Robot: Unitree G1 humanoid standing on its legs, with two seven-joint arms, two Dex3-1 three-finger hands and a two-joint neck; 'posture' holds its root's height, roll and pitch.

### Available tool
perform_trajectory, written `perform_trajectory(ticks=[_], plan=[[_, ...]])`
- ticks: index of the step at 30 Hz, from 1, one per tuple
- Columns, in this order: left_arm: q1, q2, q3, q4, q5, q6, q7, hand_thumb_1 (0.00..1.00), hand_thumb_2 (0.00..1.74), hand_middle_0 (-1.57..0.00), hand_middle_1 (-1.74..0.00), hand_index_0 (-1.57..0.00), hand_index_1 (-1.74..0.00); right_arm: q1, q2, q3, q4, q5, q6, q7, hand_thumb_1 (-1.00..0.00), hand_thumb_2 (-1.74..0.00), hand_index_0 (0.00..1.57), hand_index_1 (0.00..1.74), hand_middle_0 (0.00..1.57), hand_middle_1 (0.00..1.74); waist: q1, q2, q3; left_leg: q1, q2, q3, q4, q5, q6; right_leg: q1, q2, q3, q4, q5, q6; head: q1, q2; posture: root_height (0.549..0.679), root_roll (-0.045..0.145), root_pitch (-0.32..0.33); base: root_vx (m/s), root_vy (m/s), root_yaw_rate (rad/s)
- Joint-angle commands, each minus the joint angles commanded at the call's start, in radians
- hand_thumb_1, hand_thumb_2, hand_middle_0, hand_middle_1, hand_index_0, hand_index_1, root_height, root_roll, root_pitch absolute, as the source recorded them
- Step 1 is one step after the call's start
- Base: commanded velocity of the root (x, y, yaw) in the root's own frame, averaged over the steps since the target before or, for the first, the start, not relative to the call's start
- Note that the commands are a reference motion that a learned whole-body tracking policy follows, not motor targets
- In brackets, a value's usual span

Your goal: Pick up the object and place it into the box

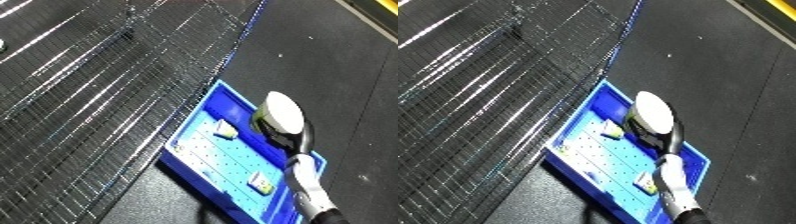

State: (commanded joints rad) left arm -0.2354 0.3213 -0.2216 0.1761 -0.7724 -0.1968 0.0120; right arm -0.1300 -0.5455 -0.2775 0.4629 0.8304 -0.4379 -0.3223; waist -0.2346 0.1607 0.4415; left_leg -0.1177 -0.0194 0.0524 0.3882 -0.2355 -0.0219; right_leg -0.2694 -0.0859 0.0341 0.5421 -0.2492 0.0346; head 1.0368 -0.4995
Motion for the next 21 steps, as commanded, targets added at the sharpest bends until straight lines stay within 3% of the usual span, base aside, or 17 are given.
perform_trajectory(ticks=[14,21], plan=[[0.003,0.006,-0.009,-0.01,-0.014,0.007,0.001,1.0,1.74,-1.57,-1.74,-1.57,-1.74,0.003,-0.004,-0.01,0.06,0.042,-0.007,0.039,0.0,0.0,0.0,0.0,0.0,0.0,0.005,0.007,-0.001,-0.008,-0.009,-0.008,0.01,0.001,0.0025,-0.012,0.0027,-0.001,0.02,-0.006,-0.0086,-0.007,0.03,0.666,0.092,0.016,0.004,-0.006,0.026],[0.003,0.004,-0.013,-0.014,-0.015,0.004,0.005,1.0,1.74,-1.57,-1.74,-1.57,-1.74,0.007,0.002,-0.014,0.05,0.038,-0.014,0.038,0.0,0.0,0.0,0.0,0.0,0.0,0.003,0.008,0.002,-0.015,-0.012,-0.011,0.014,0.003,0.0041,-0.022,0.0046,-0.001,0.032,-0.008,-0.0111,-0.017,0.018,0.665,0.093,0.017,-0.01,0.0,0.015]])
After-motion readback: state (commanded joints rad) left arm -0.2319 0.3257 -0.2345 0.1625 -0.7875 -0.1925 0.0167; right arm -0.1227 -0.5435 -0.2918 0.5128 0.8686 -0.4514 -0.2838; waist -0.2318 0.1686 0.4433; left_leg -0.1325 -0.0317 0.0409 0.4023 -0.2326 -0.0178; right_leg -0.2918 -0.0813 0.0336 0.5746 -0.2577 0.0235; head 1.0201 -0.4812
